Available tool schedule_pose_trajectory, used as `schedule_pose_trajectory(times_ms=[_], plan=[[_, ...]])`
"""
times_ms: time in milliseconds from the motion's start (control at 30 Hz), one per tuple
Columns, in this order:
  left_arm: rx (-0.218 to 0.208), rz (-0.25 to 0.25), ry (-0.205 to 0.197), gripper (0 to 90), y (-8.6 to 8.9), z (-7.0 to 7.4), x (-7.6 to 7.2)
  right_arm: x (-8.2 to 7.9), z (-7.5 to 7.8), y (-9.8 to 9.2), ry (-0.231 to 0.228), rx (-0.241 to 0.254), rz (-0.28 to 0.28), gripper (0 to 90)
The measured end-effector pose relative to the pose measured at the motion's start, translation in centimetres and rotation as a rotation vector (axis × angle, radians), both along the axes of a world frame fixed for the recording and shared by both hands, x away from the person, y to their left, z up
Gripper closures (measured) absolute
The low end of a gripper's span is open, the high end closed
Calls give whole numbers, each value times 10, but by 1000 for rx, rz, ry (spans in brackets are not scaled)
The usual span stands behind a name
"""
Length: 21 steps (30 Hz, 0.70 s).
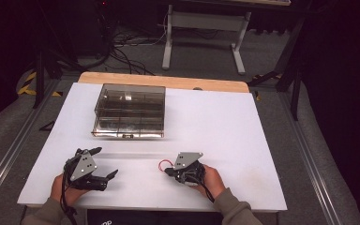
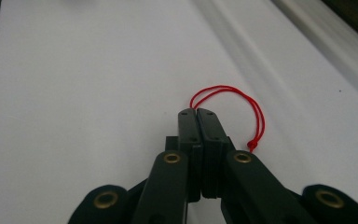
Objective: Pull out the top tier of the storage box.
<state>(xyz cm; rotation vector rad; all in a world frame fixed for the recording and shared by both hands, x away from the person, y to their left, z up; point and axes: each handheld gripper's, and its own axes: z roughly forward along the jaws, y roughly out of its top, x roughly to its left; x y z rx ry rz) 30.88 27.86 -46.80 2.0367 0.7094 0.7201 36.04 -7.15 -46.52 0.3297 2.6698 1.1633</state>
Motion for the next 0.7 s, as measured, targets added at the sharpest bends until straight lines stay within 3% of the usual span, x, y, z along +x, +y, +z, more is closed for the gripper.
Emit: schedule_pose_trajectory(times_ms=[133,400,700], plan=[[-6,3,-4,80,1,0,0,-3,1,-5,-1,36,4,900],[-9,3,4,80,2,-1,2,-7,11,-14,-68,90,-8,900],[-7,8,11,80,3,-2,2,-11,19,-22,-106,140,-16,900]])
